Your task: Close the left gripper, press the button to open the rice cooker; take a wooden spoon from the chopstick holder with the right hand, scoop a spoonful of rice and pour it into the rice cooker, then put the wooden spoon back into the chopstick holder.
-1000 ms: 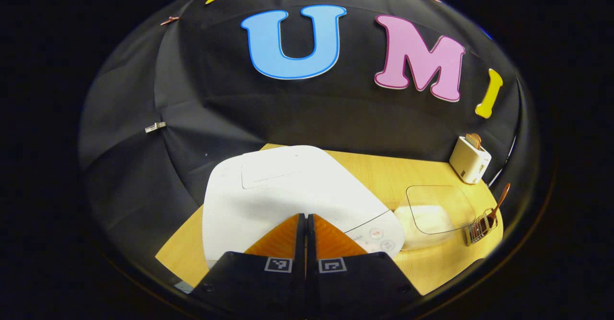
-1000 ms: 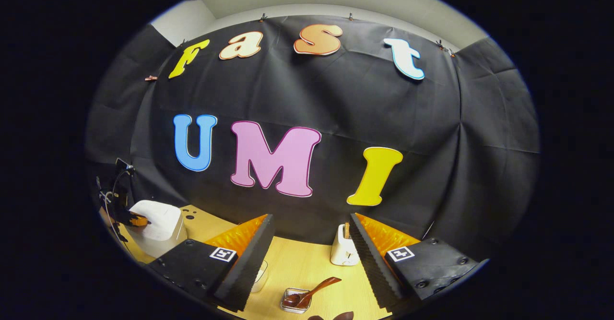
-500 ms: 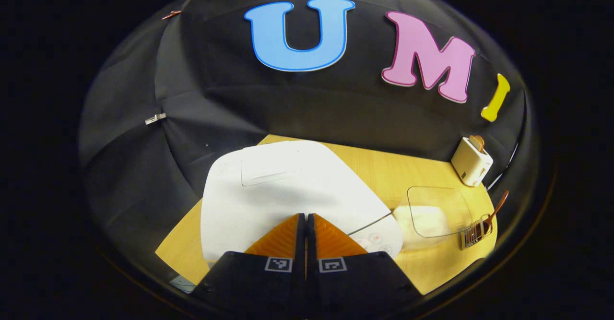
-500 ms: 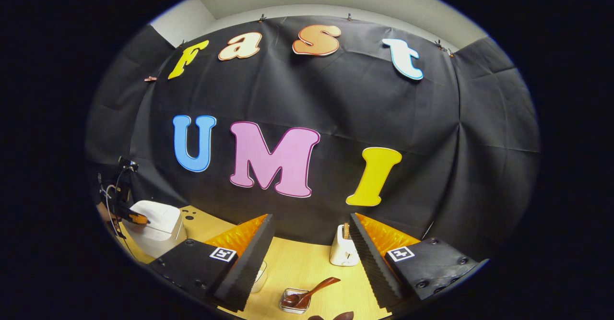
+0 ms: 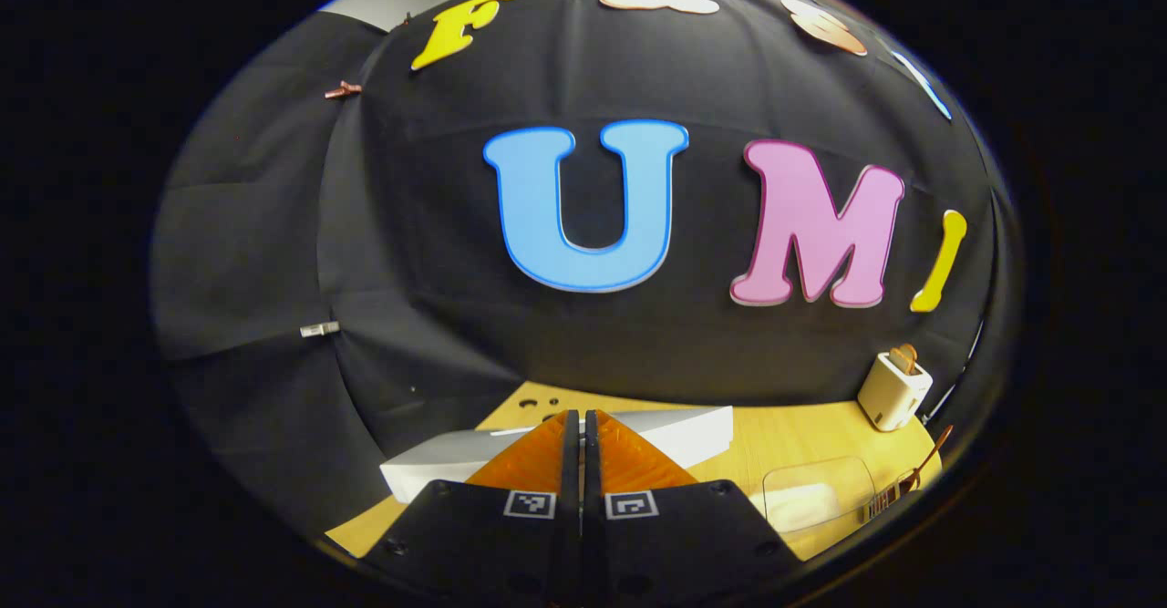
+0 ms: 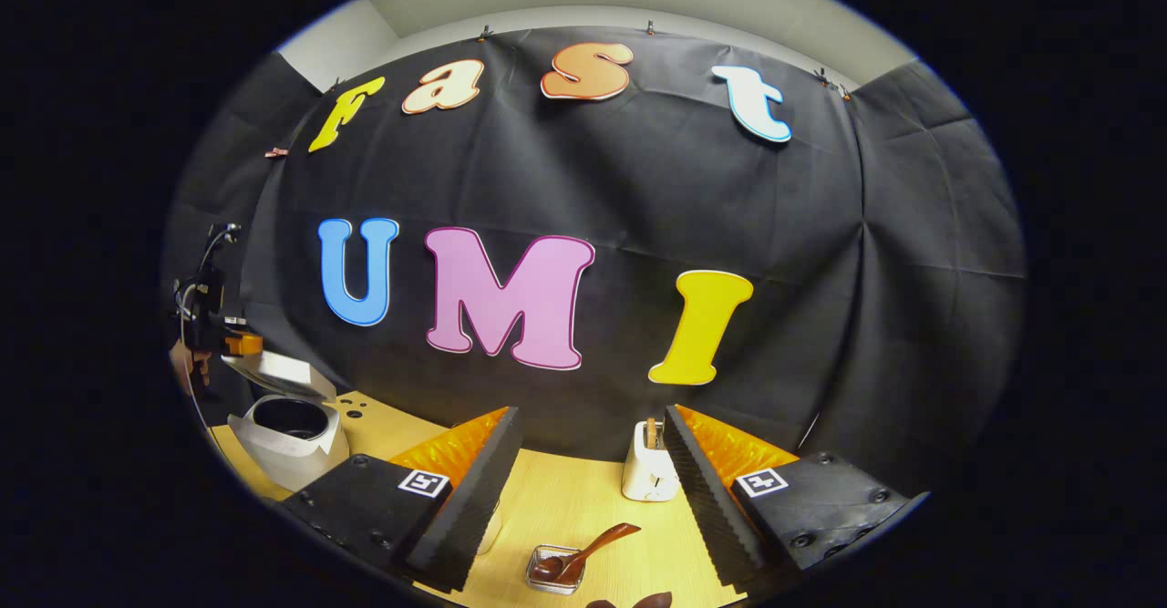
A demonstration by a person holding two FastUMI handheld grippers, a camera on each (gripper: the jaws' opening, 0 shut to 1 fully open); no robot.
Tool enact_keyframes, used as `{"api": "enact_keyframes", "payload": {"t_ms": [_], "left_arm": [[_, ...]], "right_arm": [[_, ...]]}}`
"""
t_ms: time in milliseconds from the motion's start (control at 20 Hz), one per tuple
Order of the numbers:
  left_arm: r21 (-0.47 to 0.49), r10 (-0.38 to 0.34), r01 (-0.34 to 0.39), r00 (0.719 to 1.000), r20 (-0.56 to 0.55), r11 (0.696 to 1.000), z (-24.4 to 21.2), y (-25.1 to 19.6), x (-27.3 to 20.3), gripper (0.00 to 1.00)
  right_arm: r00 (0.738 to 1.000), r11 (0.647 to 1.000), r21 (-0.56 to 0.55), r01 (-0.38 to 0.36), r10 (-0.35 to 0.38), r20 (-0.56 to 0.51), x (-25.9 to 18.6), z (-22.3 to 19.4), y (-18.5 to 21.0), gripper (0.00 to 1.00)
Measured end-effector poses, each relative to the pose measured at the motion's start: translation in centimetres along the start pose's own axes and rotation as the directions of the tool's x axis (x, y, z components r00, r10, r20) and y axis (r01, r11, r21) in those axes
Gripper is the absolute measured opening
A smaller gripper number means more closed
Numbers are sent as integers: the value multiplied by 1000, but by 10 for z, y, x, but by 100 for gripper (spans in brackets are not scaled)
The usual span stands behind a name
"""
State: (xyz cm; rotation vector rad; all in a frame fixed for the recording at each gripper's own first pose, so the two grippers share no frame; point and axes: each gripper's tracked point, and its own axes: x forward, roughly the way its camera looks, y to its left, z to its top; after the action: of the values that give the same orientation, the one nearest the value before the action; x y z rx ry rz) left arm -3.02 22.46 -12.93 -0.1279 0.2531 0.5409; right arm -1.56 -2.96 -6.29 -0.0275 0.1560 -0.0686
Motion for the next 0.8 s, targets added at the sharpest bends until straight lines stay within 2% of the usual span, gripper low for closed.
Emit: {"api": "enact_keyframes", "payload": {"t_ms": [250, 400, 500, 550, 600, 700, 800], "left_arm": [[10, 12, -13, 995, 99, 1000, 27, 5, -16, 5], [-9, -13, 15, 989, 149, 1000, 40, -4, -27, 5], [-9, -41, 43, 985, 166, 999, 43, -12, -36, 18], [-5, -50, 52, 985, 166, 999, 43, -16, -39, 31], [-3, -54, 55, 985, 163, 998, 43, -18, -42, 38], [-11, -71, 73, 986, 152, 997, 40, -28, -47, 66], [-17, -82, 85, 986, 142, 996, 38, -32, -51, 84]], "right_arm": [[998, 1000, 10, 2, -2, -59, -3, -32, -5, 98], [994, 1000, 24, 7, -4, -105, -3, -56, -10, 98], [989, 998, 61, 10, -1, -147, -3, -80, -13, 98], [985, 997, 83, 10, 4, -172, -4, -93, -13, 98], [980, 995, 101, 12, 8, -198, -3, -108, -13, 98], [968, 991, 137, 8, 26, -248, -3, -138, -12, 98], [952, 983, 185, -1, 58, -301, 0, -168, -6, 98]]}}
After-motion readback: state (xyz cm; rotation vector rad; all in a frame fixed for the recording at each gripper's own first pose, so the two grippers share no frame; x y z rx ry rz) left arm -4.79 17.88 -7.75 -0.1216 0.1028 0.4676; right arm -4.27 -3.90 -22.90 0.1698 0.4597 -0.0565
